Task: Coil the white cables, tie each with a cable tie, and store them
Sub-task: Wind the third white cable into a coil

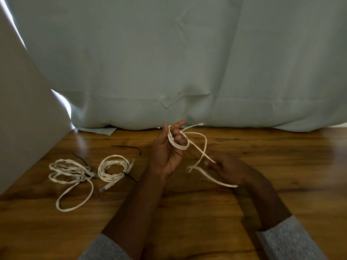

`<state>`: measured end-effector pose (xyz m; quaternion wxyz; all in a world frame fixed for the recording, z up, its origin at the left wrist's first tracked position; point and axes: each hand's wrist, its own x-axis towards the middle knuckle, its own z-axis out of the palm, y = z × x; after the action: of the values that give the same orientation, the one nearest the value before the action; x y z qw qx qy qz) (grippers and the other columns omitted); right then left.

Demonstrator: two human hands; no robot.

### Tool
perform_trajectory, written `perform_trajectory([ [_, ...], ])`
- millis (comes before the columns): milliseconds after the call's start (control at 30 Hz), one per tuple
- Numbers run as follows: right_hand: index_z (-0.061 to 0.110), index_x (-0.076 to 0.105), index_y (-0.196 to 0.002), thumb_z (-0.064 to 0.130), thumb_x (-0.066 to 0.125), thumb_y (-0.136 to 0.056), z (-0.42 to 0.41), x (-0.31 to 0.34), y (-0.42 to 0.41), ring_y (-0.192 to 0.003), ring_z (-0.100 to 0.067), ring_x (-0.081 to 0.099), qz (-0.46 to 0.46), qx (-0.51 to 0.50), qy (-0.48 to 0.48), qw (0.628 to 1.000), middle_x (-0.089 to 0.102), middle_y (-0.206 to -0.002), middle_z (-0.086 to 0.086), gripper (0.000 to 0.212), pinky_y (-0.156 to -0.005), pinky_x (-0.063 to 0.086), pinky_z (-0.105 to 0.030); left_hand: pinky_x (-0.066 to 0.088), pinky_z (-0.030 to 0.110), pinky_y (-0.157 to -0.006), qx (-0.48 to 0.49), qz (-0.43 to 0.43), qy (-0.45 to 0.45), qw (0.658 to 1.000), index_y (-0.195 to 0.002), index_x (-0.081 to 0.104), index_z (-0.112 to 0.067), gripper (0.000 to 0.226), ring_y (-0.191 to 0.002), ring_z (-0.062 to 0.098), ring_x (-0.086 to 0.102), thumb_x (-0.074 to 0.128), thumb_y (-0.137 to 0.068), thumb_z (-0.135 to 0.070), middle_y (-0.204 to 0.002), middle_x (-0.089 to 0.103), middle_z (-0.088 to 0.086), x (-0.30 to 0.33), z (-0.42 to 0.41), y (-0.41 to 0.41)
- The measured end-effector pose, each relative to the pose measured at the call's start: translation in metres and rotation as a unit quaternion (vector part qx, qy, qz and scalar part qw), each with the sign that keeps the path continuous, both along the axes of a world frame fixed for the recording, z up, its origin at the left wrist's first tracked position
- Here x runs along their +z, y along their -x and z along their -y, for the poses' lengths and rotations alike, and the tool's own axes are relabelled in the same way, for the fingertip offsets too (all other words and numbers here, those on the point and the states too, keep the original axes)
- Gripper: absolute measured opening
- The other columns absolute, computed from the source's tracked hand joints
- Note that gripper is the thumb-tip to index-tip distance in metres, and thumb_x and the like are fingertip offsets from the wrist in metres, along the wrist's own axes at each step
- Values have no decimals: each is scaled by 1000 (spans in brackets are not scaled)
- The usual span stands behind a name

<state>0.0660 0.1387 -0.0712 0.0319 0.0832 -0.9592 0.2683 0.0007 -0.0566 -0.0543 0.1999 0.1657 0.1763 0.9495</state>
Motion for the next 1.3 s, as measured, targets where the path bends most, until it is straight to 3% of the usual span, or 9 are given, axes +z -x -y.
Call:
perform_trajectory([
  [200, 33, 71, -90, 15, 61, -93, 8, 7, -9, -76, -2, 69, 116, 43, -37, 992, 72, -85, 12, 20, -69, 57, -28, 62, 35, -78, 75, -7, 61, 995, -116, 52, 5, 38, -89, 23, 75, 37, -105, -28, -95, 75, 15, -5, -10, 3],
  [433, 23, 71, -105, 12, 65, -93, 20, 15, -15, -89, 4, 64, 192, 125, -36, 973, 68, -94, 16, 17, -67, 46, -6, 55, 36, -78, 205, -141, 291, 924, -128, 53, -16, 27, -77, 22, 72, 38, -107, -25, -85, 75, 9, -11, -34, -10],
  [533, 21, 70, -105, 12, 65, -93, 20, 16, -16, -92, -1, 66, 195, 143, -32, 970, 69, -95, 15, 16, -74, 49, -12, 56, 31, -74, 256, -232, 353, 870, -143, 41, -17, 36, -70, 21, 69, 38, -107, -18, -77, 72, 11, -16, -34, -12],
  [633, 14, 72, -105, 6, 66, -90, 14, 20, -18, -82, 0, 67, 182, 172, 6, 968, 70, -91, 11, 17, -71, 50, -16, 56, 37, -63, 292, -351, 430, 779, -108, 59, -33, 26, -61, 24, 65, 41, -107, -15, -72, 67, 16, -26, -30, -15],
  [800, 6, 60, -123, 14, 64, -97, 5, 22, -22, -54, -15, 63, 201, 130, 223, 945, 72, -79, -7, 28, -45, 49, -25, 45, 34, -55, 314, -432, 567, 627, -100, 62, -9, 32, -58, 10, 52, 43, -105, -34, -66, 53, -3, -46, -35, -4],
  [900, 1, 56, -124, 26, 51, -100, 1, 19, -23, -49, -25, 65, 244, 21, 408, 880, 70, -73, -18, 35, -44, 52, -29, 39, 32, -54, 322, -419, 557, 641, -73, 52, -18, 38, -57, 11, 50, 43, -104, -37, -63, 50, -4, -46, -36, -4],
  [1033, -1, 64, -100, 68, 30, -94, -10, 14, -21, -66, -34, 69, 292, 70, 528, 795, 68, -91, -29, 77, -55, 58, -36, 51, 46, -82, 344, -436, 566, 609, -96, 62, -6, 33, -91, 32, 61, 44, -99, -34, -95, 64, 14, -65, -36, 6],
  [1133, -2, 66, -95, 83, 18, -86, -16, 11, -16, -71, -37, 70, 266, 86, 565, 776, 66, -99, -34, 98, -58, 58, -39, 50, 43, -70, 348, -407, 582, 612, -88, 60, -11, 24, -79, 23, 60, 47, -99, -28, -85, 62, 6, -65, -39, 9],
  [1300, 8, 63, -106, 63, 65, -82, -5, 11, -12, -68, -28, 71, 133, 37, 573, 808, 70, -90, -24, 60, -59, 58, -35, 41, 30, -64, 328, -369, 580, 647, -79, 62, -14, 29, -72, 16, 60, 45, -100, -27, -77, 65, 1, -62, -41, 12],
])
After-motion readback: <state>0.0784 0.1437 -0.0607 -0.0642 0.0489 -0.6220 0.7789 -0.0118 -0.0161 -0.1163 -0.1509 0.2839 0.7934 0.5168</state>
